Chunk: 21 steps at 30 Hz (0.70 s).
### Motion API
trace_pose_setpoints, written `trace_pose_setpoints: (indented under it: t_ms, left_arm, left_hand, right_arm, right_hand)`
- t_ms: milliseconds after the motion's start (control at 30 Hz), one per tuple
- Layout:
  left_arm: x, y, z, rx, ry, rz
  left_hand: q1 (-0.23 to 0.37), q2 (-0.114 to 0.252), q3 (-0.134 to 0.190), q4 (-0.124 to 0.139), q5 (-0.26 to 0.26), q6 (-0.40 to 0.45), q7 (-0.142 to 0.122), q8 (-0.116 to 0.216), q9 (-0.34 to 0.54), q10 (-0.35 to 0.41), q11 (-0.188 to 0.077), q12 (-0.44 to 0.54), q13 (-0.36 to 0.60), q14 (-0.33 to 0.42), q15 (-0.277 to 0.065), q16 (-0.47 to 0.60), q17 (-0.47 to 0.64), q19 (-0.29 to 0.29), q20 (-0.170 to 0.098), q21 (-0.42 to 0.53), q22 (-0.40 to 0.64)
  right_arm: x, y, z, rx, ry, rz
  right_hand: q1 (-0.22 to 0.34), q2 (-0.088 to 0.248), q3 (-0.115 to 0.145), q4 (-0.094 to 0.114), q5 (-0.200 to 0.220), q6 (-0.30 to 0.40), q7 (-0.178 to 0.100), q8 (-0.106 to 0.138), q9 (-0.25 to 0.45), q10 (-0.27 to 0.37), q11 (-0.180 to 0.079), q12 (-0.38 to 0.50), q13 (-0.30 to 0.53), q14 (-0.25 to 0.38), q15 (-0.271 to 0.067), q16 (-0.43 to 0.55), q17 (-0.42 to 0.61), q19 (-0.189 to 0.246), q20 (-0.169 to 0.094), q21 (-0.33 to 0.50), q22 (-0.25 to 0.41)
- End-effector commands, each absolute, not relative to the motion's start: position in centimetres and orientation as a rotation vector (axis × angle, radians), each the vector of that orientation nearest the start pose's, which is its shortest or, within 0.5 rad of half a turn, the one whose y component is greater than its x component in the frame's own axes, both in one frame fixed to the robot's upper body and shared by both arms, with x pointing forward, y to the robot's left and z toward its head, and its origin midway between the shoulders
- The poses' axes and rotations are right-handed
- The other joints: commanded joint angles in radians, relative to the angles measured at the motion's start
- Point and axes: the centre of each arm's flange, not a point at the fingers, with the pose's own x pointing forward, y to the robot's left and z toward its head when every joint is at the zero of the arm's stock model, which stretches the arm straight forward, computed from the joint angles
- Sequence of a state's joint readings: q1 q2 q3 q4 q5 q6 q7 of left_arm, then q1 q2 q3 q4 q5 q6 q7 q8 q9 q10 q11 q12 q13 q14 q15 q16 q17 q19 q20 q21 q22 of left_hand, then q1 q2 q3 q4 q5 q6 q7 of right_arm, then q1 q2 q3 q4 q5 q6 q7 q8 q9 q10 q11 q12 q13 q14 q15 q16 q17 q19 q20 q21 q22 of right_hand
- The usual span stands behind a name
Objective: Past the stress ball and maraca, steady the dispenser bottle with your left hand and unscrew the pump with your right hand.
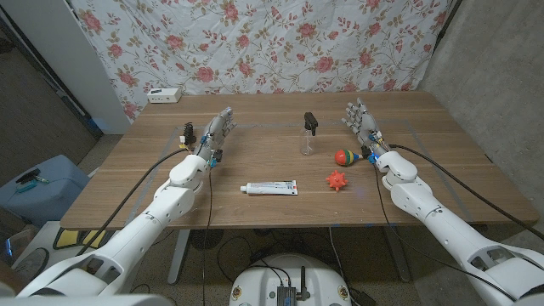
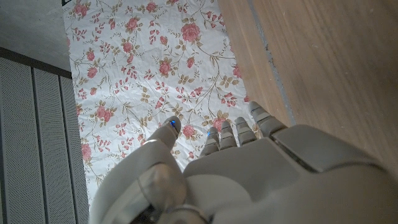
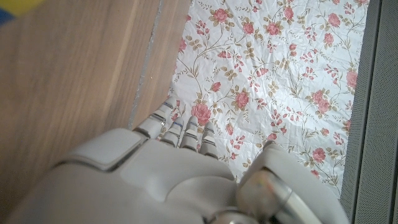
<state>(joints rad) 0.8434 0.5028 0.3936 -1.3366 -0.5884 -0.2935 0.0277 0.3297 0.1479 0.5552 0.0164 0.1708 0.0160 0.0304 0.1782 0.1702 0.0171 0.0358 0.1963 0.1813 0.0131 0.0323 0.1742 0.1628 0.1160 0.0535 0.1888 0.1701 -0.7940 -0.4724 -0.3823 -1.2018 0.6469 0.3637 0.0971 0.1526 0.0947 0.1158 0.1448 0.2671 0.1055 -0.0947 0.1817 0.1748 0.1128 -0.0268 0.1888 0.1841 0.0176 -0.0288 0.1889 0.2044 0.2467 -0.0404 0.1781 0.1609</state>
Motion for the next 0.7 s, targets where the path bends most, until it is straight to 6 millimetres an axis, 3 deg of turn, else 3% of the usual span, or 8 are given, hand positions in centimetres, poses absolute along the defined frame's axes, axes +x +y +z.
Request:
trace_pose_setpoints:
  t_ms: [33, 333, 700]
  left_arm:
    - [64.2, 25.2, -1.4, 0.067, -0.627, -0.195]
    - [63.4, 24.4, -0.6, 0.125, -0.640, -0.186]
    - [63.2, 24.1, -0.2, 0.167, -0.649, -0.219]
  left_hand:
    - [0.005, -0.006, 0.001, -0.009, 0.002, 0.010, 0.001, 0.006, 0.004, 0.002, -0.003, 0.006, 0.003, 0.004, 0.001, 0.005, 0.003, 0.011, 0.005, 0.006, 0.002]
    - [0.010, -0.016, -0.002, -0.022, 0.002, 0.013, -0.006, 0.006, 0.004, 0.007, -0.010, 0.007, 0.003, 0.006, -0.007, 0.003, 0.002, 0.015, 0.001, 0.006, 0.001]
    - [0.038, -0.091, -0.028, -0.089, 0.005, 0.033, -0.033, 0.010, 0.003, 0.037, -0.041, 0.012, 0.001, 0.033, -0.046, 0.007, 0.003, 0.019, -0.009, 0.002, -0.001]
  right_arm:
    - [65.8, -29.8, -2.5, 0.031, -0.646, 0.226]
    - [65.5, -30.3, -2.3, 0.009, -0.657, 0.214]
    - [65.6, -30.0, -1.5, -0.068, -0.630, 0.190]
  right_hand:
    - [0.008, 0.003, 0.003, -0.001, 0.005, 0.013, 0.001, 0.009, 0.005, 0.008, -0.004, 0.004, 0.003, 0.006, -0.039, 0.006, 0.000, 0.005, -0.064, 0.008, 0.005]
    - [0.013, 0.006, 0.005, -0.005, 0.007, 0.016, 0.001, 0.010, 0.005, 0.009, -0.004, 0.004, 0.003, 0.006, -0.040, 0.006, -0.002, 0.004, -0.066, 0.007, 0.005]
    - [0.016, 0.006, 0.007, -0.010, 0.009, 0.020, 0.001, 0.010, 0.004, 0.011, -0.002, 0.005, 0.002, 0.008, -0.041, 0.006, -0.005, 0.005, -0.068, 0.007, 0.005]
